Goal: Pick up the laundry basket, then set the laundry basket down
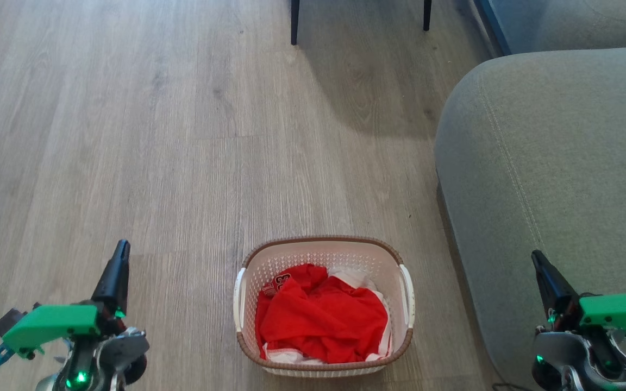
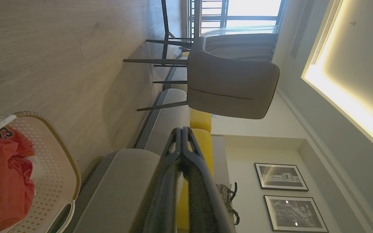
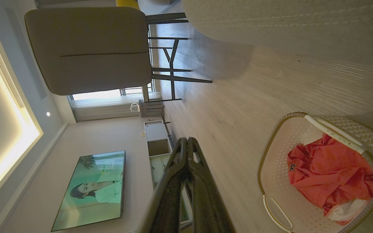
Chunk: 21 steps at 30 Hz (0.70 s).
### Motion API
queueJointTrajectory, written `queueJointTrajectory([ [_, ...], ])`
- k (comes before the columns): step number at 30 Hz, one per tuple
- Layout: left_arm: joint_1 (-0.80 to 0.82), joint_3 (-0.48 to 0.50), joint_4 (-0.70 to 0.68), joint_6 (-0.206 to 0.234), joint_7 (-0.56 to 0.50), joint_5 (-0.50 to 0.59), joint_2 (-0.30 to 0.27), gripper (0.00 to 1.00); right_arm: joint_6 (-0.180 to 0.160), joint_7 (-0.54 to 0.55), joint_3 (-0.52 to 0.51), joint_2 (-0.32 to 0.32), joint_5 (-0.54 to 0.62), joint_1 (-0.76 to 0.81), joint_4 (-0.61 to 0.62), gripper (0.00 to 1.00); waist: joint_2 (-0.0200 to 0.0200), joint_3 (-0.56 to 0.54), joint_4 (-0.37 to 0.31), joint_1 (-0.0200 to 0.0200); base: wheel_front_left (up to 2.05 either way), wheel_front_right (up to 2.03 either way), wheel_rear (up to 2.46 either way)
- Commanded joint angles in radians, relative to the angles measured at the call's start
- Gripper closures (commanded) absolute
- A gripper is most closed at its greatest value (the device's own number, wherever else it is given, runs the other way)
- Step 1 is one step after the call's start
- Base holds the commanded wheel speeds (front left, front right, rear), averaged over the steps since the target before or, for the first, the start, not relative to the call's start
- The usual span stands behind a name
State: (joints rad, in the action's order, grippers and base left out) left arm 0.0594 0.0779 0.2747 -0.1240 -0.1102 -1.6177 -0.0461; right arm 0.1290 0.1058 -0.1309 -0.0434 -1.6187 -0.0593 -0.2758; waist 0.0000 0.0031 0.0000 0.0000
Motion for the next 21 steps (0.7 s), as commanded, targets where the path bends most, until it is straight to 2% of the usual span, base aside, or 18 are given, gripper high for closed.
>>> queueJointTrajectory([
  [1, 0.049, 0.037, -0.030, -0.007, -0.004, 0.010, -0.004, 1.00, 0.002, 0.008, 0.016, -0.007, 0.011, -0.049, 0.031, 1.00, 0.0000, 0.000, 0.000, 0.0000, 0.00, 0.00, 0.00],
  [18, 0.049, 0.037, -0.030, -0.007, -0.004, 0.010, -0.004, 1.00, 0.002, 0.008, 0.016, -0.007, 0.011, -0.049, 0.031, 1.00, 0.0000, 0.000, 0.000, 0.0000, 0.00, 0.00, 0.00],
  [19, 0.000, 0.000, 0.000, 0.000, 0.000, 0.000, 0.000, 0.00, 0.000, 0.000, 0.000, 0.000, 0.000, 0.000, 0.000, 0.00, 0.0000, 0.000, 0.000, 0.0000, 0.00, 0.00, 0.00],
  [21, -0.004, -0.003, 0.020, 0.001, 0.001, 0.000, 0.000, 0.00, 0.000, -0.002, 0.003, 0.003, 0.000, 0.007, -0.018, 0.00, 0.0000, 0.000, 0.000, 0.0000, 0.00, 0.00, 0.00],
])
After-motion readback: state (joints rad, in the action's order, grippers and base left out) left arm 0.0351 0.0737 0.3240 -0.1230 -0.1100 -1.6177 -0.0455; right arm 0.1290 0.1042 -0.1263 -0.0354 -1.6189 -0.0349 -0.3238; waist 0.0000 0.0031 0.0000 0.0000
